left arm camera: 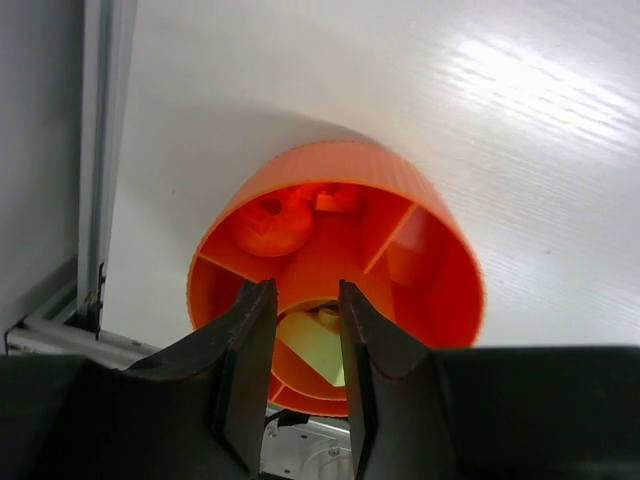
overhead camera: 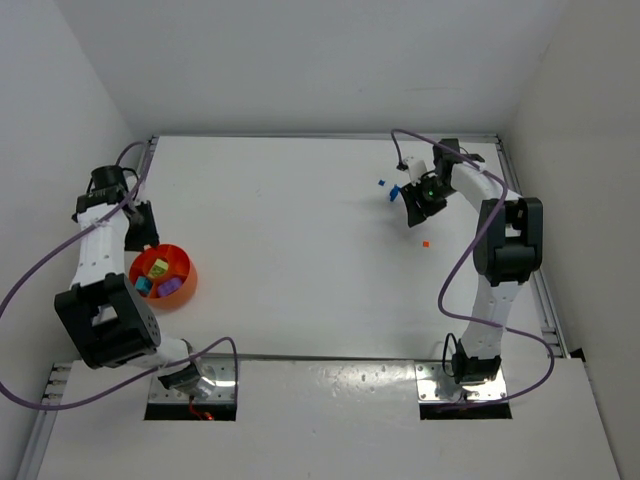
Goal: Sort the legos into containers by color
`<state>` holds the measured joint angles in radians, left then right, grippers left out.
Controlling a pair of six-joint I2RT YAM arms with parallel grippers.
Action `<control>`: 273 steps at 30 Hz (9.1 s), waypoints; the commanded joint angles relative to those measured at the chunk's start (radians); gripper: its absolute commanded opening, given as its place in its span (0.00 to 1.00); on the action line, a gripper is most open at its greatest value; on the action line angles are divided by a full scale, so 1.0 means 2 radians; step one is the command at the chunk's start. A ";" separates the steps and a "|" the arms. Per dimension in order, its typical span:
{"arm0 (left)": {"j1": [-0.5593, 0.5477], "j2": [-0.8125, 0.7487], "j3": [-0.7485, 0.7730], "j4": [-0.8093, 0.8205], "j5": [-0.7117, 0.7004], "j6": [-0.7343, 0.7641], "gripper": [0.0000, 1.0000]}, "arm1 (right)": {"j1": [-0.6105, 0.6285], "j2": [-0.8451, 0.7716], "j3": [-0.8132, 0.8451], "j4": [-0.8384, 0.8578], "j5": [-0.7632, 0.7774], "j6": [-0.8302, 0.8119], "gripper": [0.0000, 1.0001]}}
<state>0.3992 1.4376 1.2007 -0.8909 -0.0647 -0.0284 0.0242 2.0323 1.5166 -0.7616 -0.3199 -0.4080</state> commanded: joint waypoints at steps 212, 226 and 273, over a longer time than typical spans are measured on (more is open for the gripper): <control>-0.264 0.136 0.040 0.352 0.575 -0.314 0.40 | 0.269 -0.065 0.000 0.386 -0.253 0.170 0.08; -0.264 0.131 -0.002 0.402 0.615 -0.362 0.32 | 0.278 -0.093 -0.023 0.470 -0.205 0.201 0.06; 0.041 0.036 0.121 -0.039 0.133 0.043 0.00 | 0.234 -0.093 0.035 0.138 -0.043 0.054 0.63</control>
<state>0.4236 1.5528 1.4315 -0.8440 0.3702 -0.0681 0.5114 1.8233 1.5024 -0.3122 -0.3923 -0.2024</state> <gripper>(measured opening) 0.024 0.625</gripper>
